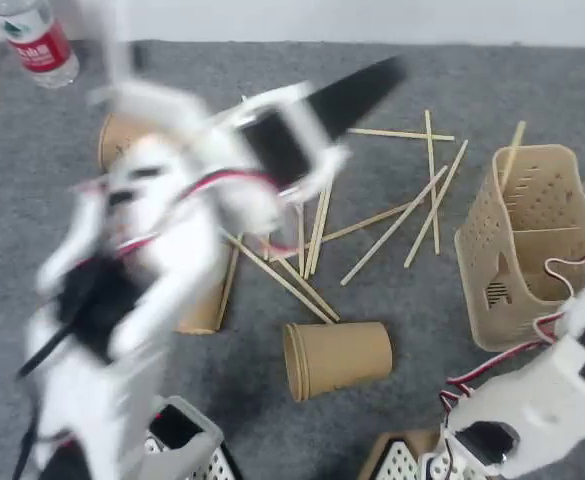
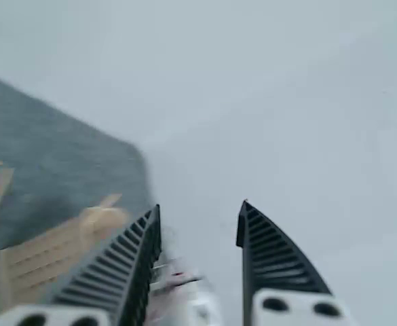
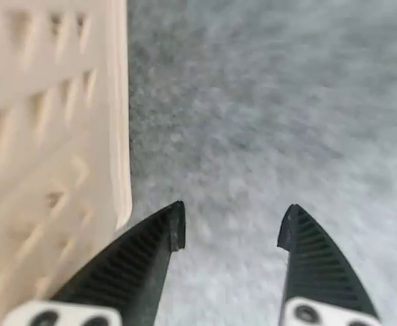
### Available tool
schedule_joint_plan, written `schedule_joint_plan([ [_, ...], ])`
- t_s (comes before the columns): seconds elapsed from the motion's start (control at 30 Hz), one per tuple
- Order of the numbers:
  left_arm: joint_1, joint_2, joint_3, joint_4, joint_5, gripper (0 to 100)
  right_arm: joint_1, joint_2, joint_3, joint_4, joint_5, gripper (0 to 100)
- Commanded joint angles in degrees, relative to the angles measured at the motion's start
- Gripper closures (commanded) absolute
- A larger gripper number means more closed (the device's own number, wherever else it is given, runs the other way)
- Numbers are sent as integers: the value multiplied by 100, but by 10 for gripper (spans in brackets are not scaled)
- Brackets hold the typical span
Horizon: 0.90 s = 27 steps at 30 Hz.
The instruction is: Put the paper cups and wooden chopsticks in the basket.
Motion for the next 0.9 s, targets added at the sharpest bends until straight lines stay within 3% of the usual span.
schedule_joint_plan([
  [0.0, -1055, -264, -163, 2312, -325, 824, 22, -875, -607, 505, -220, 758],
  [0.17, -1881, -281, -127, 4000, -334, 826, -4, -1499, -1029, 980, -255, 758],
  [0.33, -1908, -633, 1068, 3982, -334, 827, -4, -1912, -1231, 1015, -747, 758],
  [0.47, -1538, -1407, 2422, 3982, -475, 827, -4, -2185, -1240, 1130, -800, 758],
  [0.57, -1196, -2312, 3758, 3938, -589, 827, -4, -2440, -1240, 1191, -809, 758],
  [0.73, -633, -4255, 6290, 3095, -475, 827, -127, -2730, -1231, 1314, -923, 758],
  [0.87, -475, -6040, 6615, 2875, -440, 827, -295, -2756, -1222, 1516, -923, 758],
])
